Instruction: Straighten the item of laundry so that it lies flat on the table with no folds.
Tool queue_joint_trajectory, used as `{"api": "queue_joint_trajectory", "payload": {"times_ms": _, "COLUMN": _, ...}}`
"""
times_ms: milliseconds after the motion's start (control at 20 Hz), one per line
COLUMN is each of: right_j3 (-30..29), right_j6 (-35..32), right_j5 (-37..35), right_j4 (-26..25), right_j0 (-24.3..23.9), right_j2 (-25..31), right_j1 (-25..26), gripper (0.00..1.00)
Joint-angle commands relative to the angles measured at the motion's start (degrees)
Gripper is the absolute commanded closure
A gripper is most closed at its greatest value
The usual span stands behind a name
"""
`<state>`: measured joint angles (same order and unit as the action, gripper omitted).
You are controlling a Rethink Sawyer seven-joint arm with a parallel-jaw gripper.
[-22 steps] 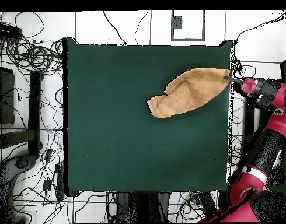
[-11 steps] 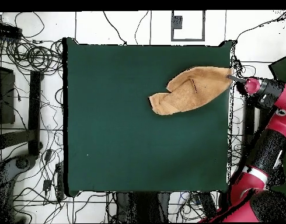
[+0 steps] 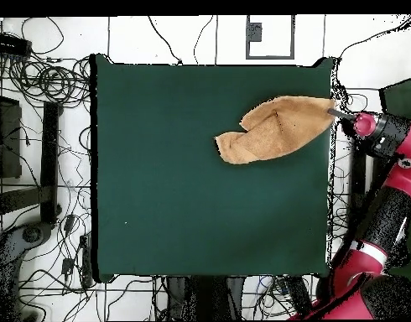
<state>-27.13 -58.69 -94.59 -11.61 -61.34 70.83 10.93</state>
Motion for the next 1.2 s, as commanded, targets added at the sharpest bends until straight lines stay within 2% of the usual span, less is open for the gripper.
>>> {"api": "queue_joint_trajectory", "payload": {"times_ms": 50, "right_j3": -7.8, "right_j6": -1.7, "right_j5": -0.2, "right_j4": 2.5, "right_j0": 1.6, "right_j2": -5.1, "right_j1": -2.9, "gripper": 1.00}}
{"api": "queue_joint_trajectory", "payload": {"times_ms": 200, "right_j3": -11.7, "right_j6": -10.3, "right_j5": -1.7, "right_j4": 7.3, "right_j0": 0.4, "right_j2": -3.7, "right_j1": -3.4, "gripper": 1.00}}
{"api": "queue_joint_trajectory", "payload": {"times_ms": 300, "right_j3": -9.8, "right_j6": -6.5, "right_j5": -0.9, "right_j4": 6.3, "right_j0": 1.2, "right_j2": -4.4, "right_j1": -2.4, "gripper": 1.00}}
{"api": "queue_joint_trajectory", "payload": {"times_ms": 350, "right_j3": -8.7, "right_j6": -0.2, "right_j5": -0.4, "right_j4": 2.9, "right_j0": 1.4, "right_j2": -6.3, "right_j1": -2.4, "gripper": 1.00}}
{"api": "queue_joint_trajectory", "payload": {"times_ms": 450, "right_j3": -7.3, "right_j6": 7.2, "right_j5": 1.1, "right_j4": -1.0, "right_j0": 1.9, "right_j2": -8.0, "right_j1": -3.0, "gripper": 1.00}}
{"api": "queue_joint_trajectory", "payload": {"times_ms": 650, "right_j3": -9.0, "right_j6": 8.9, "right_j5": 2.5, "right_j4": -2.5, "right_j0": 1.8, "right_j2": -9.1, "right_j1": -5.7, "gripper": 1.00}}
{"api": "queue_joint_trajectory", "payload": {"times_ms": 800, "right_j3": -5.1, "right_j6": 16.8, "right_j5": 4.4, "right_j4": -9.0, "right_j0": 3.6, "right_j2": -10.9, "right_j1": -6.2, "gripper": 1.00}}
{"api": "queue_joint_trajectory", "payload": {"times_ms": 900, "right_j3": -5.3, "right_j6": 20.8, "right_j5": 8.5, "right_j4": -11.8, "right_j0": 3.6, "right_j2": -11.3, "right_j1": -6.7, "gripper": 1.00}}
{"api": "queue_joint_trajectory", "payload": {"times_ms": 1050, "right_j3": -9.0, "right_j6": 22.5, "right_j5": 14.9, "right_j4": -13.6, "right_j0": 2.6, "right_j2": -11.3, "right_j1": -8.8, "gripper": 1.00}}
{"api": "queue_joint_trajectory", "payload": {"times_ms": 1200, "right_j3": -11.2, "right_j6": 20.8, "right_j5": 15.9, "right_j4": -13.8, "right_j0": 2.4, "right_j2": -11.1, "right_j1": -11.5, "gripper": 1.00}}
